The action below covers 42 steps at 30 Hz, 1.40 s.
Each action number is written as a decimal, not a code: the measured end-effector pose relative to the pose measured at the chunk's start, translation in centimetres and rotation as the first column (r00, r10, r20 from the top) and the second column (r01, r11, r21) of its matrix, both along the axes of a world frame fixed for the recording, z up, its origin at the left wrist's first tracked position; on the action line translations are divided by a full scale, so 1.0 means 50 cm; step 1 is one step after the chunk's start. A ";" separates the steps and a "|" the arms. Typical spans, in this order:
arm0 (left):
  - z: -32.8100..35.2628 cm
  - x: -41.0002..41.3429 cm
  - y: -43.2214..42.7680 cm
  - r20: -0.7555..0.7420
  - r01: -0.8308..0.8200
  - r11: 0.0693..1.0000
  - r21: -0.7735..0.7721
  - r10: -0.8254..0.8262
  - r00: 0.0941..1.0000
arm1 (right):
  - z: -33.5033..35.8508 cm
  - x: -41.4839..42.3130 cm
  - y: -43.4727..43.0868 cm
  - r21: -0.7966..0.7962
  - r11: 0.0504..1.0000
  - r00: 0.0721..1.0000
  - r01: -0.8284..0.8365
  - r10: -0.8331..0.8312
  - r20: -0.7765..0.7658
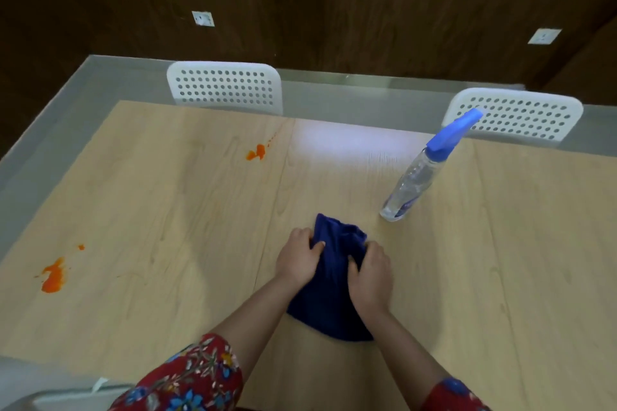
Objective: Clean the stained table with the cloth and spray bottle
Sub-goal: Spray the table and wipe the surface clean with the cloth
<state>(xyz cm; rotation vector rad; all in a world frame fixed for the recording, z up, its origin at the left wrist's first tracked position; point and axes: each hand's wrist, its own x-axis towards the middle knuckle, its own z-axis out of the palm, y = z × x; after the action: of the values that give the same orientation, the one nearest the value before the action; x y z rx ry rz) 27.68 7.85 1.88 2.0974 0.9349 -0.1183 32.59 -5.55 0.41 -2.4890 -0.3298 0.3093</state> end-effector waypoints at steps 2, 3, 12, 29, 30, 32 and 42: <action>0.007 -0.008 0.034 0.089 -0.109 0.988 -0.111 0.119 0.989 | 0.022 0.017 0.039 0.175 0.984 0.993 0.041 -0.022 -0.113; 0.014 -0.011 0.057 0.129 -0.168 0.973 -0.156 0.189 0.973 | 0.035 0.031 0.061 0.245 0.968 0.990 0.059 -0.024 -0.141; 0.090 0.107 0.347 0.435 -0.283 0.939 0.196 0.175 0.883 | 0.070 0.218 0.336 0.579 0.805 0.980 0.126 -0.010 -0.199; -0.090 0.391 0.389 -0.149 0.433 0.728 0.532 -0.423 0.894 | -0.067 0.306 0.369 0.167 0.978 0.960 0.128 -0.165 0.228; -0.090 0.408 0.404 -0.132 0.422 0.733 0.533 -0.421 0.898 | -0.067 0.306 0.368 0.138 0.984 0.959 0.114 -0.145 0.242; -0.092 0.413 0.455 -0.117 0.352 0.752 0.557 -0.348 0.930 | -0.065 0.307 0.365 0.116 0.990 0.964 0.083 -0.109 0.242; -0.101 0.299 0.425 -0.120 0.373 0.729 0.574 -0.376 0.919 | -0.075 0.306 0.376 -0.054 0.998 0.964 -0.028 0.041 0.261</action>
<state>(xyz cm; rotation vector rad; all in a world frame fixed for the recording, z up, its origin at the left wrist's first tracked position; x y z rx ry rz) 42.61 29.13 -3.18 2.8574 0.5598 -0.0283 47.89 13.23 -3.34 -2.5790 -0.4786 -0.0007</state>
